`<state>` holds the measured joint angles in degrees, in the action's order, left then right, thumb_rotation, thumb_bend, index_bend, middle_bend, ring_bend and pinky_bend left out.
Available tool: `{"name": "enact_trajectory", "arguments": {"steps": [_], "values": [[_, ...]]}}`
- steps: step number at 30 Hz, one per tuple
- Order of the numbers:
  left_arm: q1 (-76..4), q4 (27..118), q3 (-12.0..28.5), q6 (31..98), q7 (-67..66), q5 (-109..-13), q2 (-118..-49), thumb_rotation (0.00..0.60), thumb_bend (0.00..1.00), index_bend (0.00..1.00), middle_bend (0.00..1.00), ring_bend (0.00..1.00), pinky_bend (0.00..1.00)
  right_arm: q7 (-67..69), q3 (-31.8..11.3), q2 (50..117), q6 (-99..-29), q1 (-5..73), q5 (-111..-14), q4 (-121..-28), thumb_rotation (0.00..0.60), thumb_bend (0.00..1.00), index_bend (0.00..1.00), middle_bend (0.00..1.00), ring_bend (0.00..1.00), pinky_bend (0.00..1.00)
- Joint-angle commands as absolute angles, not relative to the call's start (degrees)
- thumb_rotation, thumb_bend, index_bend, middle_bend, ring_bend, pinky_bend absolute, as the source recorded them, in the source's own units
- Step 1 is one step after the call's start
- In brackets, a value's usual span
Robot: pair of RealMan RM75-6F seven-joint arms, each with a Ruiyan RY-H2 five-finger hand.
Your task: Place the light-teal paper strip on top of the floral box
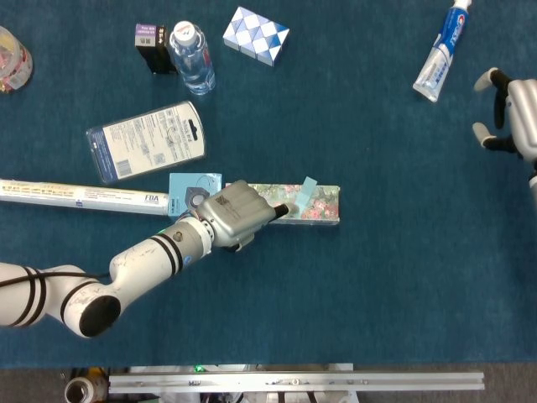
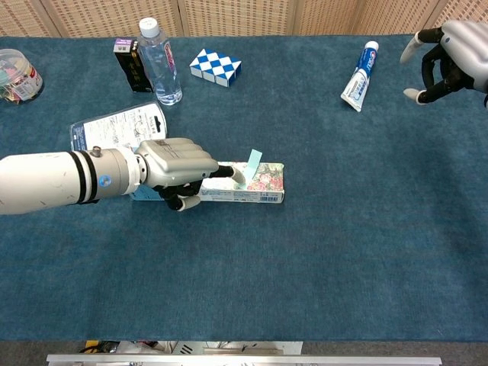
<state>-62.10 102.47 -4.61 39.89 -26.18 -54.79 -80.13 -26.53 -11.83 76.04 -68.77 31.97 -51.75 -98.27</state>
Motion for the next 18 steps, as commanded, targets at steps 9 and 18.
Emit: {"name": "enact_trajectory", "arguments": {"steps": [9, 18], "values": [[-62.67, 100.62, -4.66, 39.03, -26.13, -53.12, -80.76, 0.600, 0.75, 0.10, 0.94, 1.00, 0.97, -26.08, -11.98, 75.62, -68.95, 31.57, -51.86, -98.33, 0.600, 0.23, 0.38, 0.74, 0.78, 0.88], [-61.90, 102.89, -4.61, 40.71, -25.56, -54.54, -78.87, 0.600, 0.75, 0.10, 0.94, 1.00, 0.97, -25.71, -12.29, 75.27, -69.27, 31.40, -52.39, -98.70, 0.600, 0.23, 0.38, 0.74, 0.78, 0.88]]}}
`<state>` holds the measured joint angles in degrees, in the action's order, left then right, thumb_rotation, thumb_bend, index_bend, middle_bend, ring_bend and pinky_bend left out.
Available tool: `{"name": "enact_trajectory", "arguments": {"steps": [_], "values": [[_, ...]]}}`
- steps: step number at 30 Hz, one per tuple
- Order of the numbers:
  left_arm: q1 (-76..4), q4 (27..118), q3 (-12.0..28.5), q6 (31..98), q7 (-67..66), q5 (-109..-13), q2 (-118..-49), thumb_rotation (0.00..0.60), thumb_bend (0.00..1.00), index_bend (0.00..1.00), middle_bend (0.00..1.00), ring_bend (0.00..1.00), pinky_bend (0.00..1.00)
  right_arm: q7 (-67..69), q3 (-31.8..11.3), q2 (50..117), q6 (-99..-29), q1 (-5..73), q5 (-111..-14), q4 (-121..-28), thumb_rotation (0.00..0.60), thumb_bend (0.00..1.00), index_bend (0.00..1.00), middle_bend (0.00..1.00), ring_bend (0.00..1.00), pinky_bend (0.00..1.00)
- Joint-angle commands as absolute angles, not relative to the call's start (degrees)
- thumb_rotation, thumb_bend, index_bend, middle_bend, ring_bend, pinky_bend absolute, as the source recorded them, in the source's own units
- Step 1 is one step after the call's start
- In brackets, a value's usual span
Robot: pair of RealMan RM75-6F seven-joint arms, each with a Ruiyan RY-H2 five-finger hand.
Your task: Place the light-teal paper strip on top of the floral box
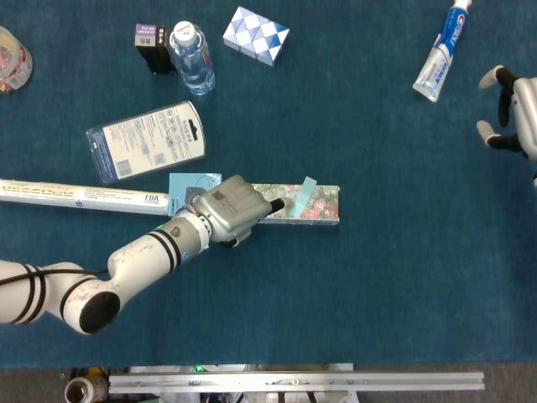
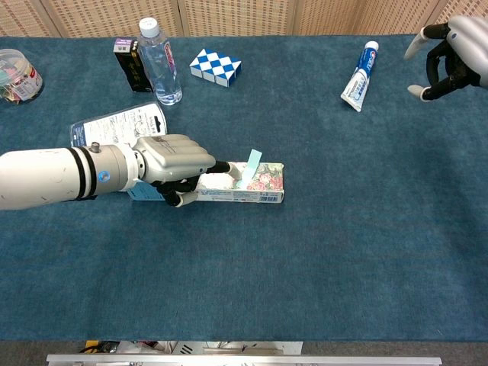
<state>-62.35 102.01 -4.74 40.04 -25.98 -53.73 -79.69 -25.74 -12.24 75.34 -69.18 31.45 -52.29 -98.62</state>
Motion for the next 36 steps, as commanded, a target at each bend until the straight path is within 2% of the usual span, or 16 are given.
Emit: {"name": "enact_trajectory", "arguments": {"steps": [1, 36], "values": [[-61.72, 103.26, -4.58, 40.95, -25.38, -54.93, -78.48, 0.600, 0.75, 0.10, 0.94, 1.00, 0.97, -25.71, -12.32, 75.21, -69.33, 31.38, -52.45, -98.74, 0.600, 0.23, 0.38, 0.74, 0.78, 0.88], [-60.97, 102.95, -5.84, 40.52, -26.87, -55.30, -79.66, 0.600, 0.75, 0.10, 0.94, 1.00, 0.97, -26.01, -12.44, 75.06, -69.75, 30.94, -52.44, -99.23, 0.600, 0.23, 0.37, 0.74, 0.78, 0.88]]}}
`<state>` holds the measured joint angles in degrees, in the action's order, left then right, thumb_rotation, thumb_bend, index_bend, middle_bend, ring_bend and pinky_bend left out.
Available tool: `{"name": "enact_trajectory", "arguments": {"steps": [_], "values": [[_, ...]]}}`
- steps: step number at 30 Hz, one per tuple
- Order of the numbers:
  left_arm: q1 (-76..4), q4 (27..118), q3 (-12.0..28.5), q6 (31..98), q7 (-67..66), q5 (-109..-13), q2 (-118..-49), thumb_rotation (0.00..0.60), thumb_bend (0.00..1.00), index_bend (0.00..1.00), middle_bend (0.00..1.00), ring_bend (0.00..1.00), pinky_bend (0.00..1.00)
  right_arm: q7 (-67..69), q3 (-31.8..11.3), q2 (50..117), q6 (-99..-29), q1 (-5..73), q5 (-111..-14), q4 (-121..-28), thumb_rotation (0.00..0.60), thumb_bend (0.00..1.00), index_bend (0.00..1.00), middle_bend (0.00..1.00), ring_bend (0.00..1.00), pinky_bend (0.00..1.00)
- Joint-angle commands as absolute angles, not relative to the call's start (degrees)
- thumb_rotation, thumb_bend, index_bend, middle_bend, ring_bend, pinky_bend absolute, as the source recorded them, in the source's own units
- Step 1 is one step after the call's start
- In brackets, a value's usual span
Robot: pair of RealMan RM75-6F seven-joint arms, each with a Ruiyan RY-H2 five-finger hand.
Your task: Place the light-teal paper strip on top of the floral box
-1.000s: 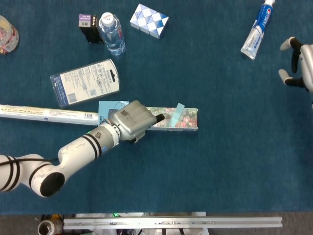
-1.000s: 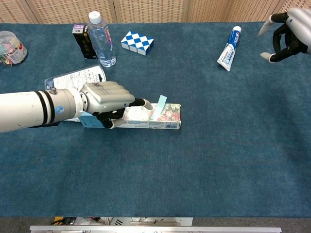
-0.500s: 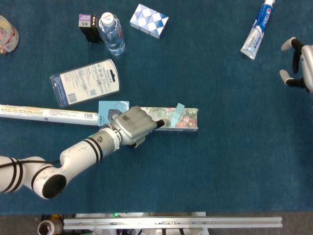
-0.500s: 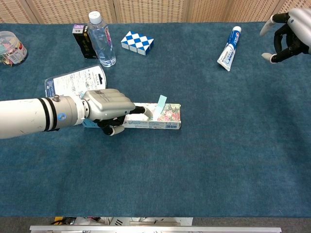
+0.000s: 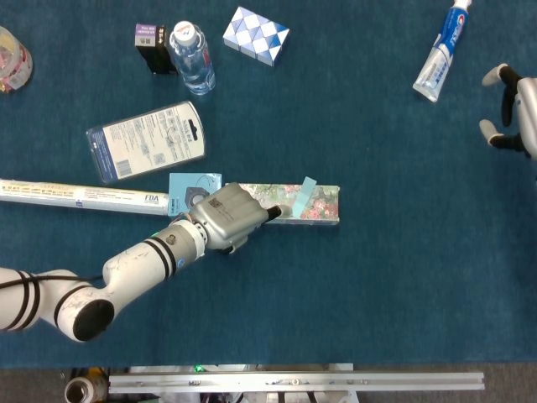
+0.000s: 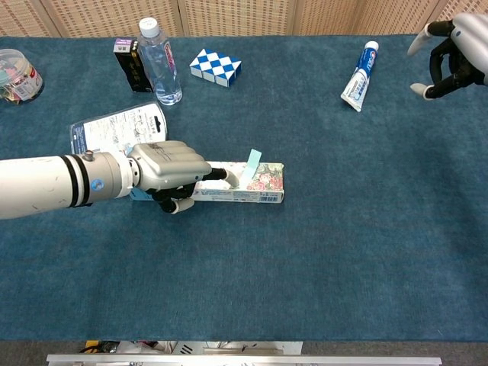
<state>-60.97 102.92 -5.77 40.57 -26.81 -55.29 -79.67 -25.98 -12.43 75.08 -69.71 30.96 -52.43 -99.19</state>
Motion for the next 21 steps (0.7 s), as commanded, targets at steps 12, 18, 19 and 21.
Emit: {"name": "enact_trajectory", "arguments": {"steps": [12, 18, 19, 21], "values": [[-57.58, 105.58, -4.39, 45.11, -22.65, -59.60, -75.97, 0.600, 0.75, 0.10, 0.87, 0.94, 0.92, -24.86, -12.51, 73.47, -71.15, 29.53, -52.98, -100.05, 0.600, 0.23, 0.37, 0.74, 0.78, 0.88], [-52.14, 105.95, -3.90, 50.59, -15.27, -65.82, -70.87, 0.600, 0.73, 0.09, 0.66, 0.69, 0.80, -22.48, -11.91, 70.84, -73.41, 27.05, -55.49, -100.94, 0.600, 0.23, 0.37, 0.74, 0.76, 0.87], [-51.28, 105.94, -3.99, 51.39, -14.32, -66.53, -69.98, 0.600, 0.73, 0.09, 0.63, 0.65, 0.77, -21.95, -11.82, 70.37, -73.76, 26.57, -55.81, -100.99, 0.600, 0.23, 0.37, 0.73, 0.74, 0.87], [-48.91, 105.71, -4.20, 53.87, -11.98, -68.09, -68.20, 0.600, 0.69, 0.09, 0.57, 0.59, 0.73, -20.70, -11.46, 69.21, -74.37, 25.36, -56.37, -101.14, 0.600, 0.23, 0.37, 0.72, 0.71, 0.85]]}}
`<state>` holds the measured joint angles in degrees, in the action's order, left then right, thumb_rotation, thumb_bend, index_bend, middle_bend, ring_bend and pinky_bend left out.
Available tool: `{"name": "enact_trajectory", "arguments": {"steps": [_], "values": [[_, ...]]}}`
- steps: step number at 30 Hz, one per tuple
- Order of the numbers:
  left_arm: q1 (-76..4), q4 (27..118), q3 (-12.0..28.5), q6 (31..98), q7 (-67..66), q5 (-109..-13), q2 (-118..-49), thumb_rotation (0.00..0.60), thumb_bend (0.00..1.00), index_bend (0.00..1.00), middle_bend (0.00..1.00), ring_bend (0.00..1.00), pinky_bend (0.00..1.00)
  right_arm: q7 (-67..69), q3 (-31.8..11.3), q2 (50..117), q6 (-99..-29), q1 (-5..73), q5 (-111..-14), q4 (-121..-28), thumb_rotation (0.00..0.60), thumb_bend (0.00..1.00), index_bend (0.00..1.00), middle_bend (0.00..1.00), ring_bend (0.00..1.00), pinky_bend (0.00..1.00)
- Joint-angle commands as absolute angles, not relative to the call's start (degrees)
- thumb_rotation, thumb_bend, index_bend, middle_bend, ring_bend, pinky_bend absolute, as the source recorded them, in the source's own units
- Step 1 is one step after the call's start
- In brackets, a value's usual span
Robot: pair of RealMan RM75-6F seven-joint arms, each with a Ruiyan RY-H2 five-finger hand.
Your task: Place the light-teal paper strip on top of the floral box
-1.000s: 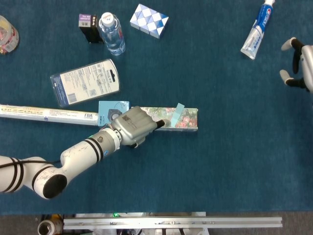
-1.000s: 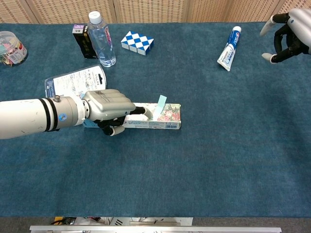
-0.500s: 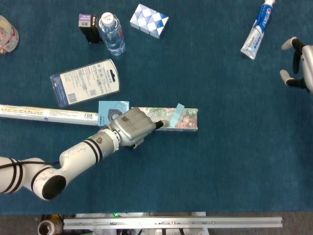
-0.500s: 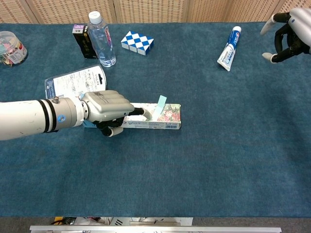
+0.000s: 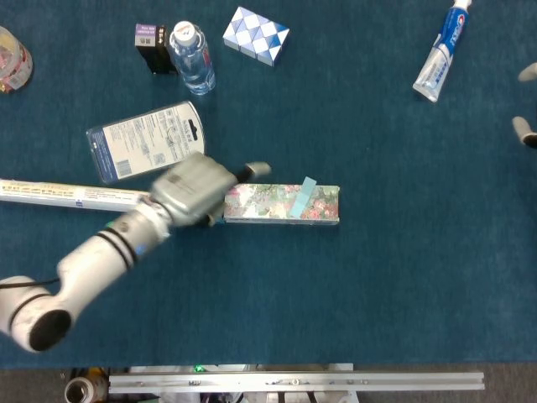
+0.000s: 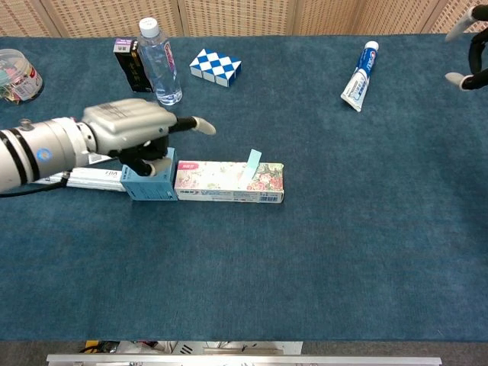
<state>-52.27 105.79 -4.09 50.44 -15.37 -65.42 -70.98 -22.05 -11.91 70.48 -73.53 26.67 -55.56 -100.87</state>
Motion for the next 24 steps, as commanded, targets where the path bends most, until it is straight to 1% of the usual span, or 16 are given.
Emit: {"name": "enact_trajectory", "arguments": {"steps": [1, 5, 7, 10, 13, 18, 21, 24], "values": [[-47.79, 105.51, -4.29, 55.06, -10.91, -68.67, -67.55, 0.600, 0.66, 0.09, 0.54, 0.57, 0.71, -20.12, -11.26, 68.76, -74.66, 24.81, -56.73, -101.14, 0.600, 0.23, 0.37, 0.71, 0.69, 0.83], [-42.10, 103.61, -4.72, 60.98, -5.46, -71.03, -65.27, 0.600, 0.53, 0.09, 0.46, 0.50, 0.64, -17.44, -9.88, 66.87, -76.28, 21.94, -58.75, -100.94, 0.600, 0.23, 0.35, 0.65, 0.63, 0.78], [-39.41, 102.29, -4.91, 63.84, -3.43, -71.65, -64.75, 0.600, 0.46, 0.09, 0.42, 0.45, 0.57, -16.15, -9.16, 66.25, -77.05, 20.59, -59.76, -100.68, 0.600, 0.22, 0.33, 0.60, 0.58, 0.73], [-34.07, 99.26, -5.07, 69.86, -1.86, -71.47, -64.99, 0.600, 0.41, 0.09, 0.39, 0.37, 0.48, -14.21, -7.72, 65.53, -78.84, 17.96, -61.47, -100.06, 0.600, 0.18, 0.31, 0.56, 0.54, 0.69], [-29.67, 96.58, -4.68, 74.94, -0.34, -71.03, -65.94, 0.600, 0.40, 0.09, 0.37, 0.32, 0.42, -12.03, -6.67, 65.49, -80.39, 15.84, -63.25, -99.09, 0.600, 0.13, 0.30, 0.49, 0.47, 0.63], [-22.15, 92.59, -3.55, 83.36, 3.42, -70.86, -68.07, 0.600, 0.40, 0.09, 0.35, 0.31, 0.39, -7.35, -4.81, 65.01, -81.89, 12.69, -67.21, -97.34, 0.600, 0.11, 0.30, 0.44, 0.41, 0.53], [-18.71, 91.11, -2.90, 86.63, 4.90, -70.75, -68.91, 0.600, 0.40, 0.10, 0.35, 0.31, 0.38, -5.00, -4.24, 65.49, -83.21, 11.28, -69.73, -96.14, 0.600, 0.11, 0.30, 0.44, 0.41, 0.52], [-16.00, 90.84, -2.77, 88.37, 5.59, -70.81, -68.55, 0.600, 0.40, 0.10, 0.35, 0.31, 0.38, -3.87, -3.79, 65.98, -84.48, 10.20, -72.00, -95.28, 0.600, 0.11, 0.30, 0.44, 0.41, 0.52]]}}
